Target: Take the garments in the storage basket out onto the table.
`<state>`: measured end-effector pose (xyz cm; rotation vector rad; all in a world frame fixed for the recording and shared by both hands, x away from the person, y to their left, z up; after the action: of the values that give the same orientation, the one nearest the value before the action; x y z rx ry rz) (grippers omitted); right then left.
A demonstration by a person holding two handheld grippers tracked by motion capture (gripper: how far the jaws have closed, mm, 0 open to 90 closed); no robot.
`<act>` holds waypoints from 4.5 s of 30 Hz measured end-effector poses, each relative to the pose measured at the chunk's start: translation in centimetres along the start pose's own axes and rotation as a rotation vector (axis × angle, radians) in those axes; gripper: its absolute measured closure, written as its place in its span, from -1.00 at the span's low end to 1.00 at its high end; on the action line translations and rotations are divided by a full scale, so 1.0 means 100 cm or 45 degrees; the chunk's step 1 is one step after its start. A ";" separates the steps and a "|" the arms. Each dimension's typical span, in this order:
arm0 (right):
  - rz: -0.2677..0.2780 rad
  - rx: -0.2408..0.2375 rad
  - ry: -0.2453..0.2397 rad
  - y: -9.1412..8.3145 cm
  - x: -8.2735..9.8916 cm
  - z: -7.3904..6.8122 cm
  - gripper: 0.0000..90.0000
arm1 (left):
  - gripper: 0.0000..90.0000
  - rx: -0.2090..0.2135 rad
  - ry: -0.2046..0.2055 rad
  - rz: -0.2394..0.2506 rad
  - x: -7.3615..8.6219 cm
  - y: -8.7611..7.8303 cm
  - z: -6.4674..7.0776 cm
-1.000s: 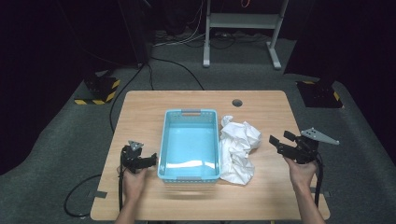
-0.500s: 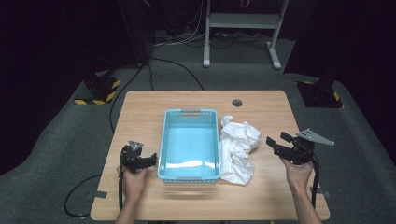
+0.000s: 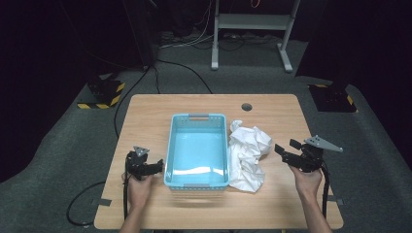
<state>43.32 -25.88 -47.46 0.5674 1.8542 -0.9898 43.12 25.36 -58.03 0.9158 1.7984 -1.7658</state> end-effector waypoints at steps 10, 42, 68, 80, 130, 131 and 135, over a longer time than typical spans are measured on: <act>-0.014 0.010 -0.003 0.003 0.005 0.001 -0.43 | -0.78 0.000 0.000 0.000 0.000 0.000 0.000; -0.078 0.034 0.003 0.012 0.023 0.005 -0.41 | -0.78 0.000 0.000 0.000 0.000 0.000 0.000; -0.154 0.060 0.031 0.031 0.041 0.009 -0.41 | -0.78 -0.001 0.000 0.000 0.000 0.000 0.000; -0.207 0.089 0.027 0.042 0.051 0.013 -0.41 | -0.78 -0.001 0.001 0.000 0.000 0.000 0.000; -0.336 0.270 -0.050 0.073 0.079 0.021 -0.42 | -0.78 -0.002 0.000 0.000 0.000 0.000 0.000; -0.338 0.273 -0.052 0.073 0.079 0.022 -0.43 | -0.78 -0.002 0.000 0.000 0.000 0.000 0.000; -0.351 0.286 -0.065 0.073 0.079 0.021 -0.48 | -0.78 -0.002 0.000 0.000 0.000 0.000 0.000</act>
<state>46.02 -23.64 -57.90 0.4190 1.8193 -1.3948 43.10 25.35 -58.03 0.9154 1.7995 -1.7641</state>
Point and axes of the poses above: each handheld gripper's, and its own axes: y roughly forward along the jaws, x roughly out of its underside, z roughly to its right, the point moved 5 cm from there along y, roughly forward along the jaws, and after that the axes turned 6 degrees about -x, right-handed, at the moved point
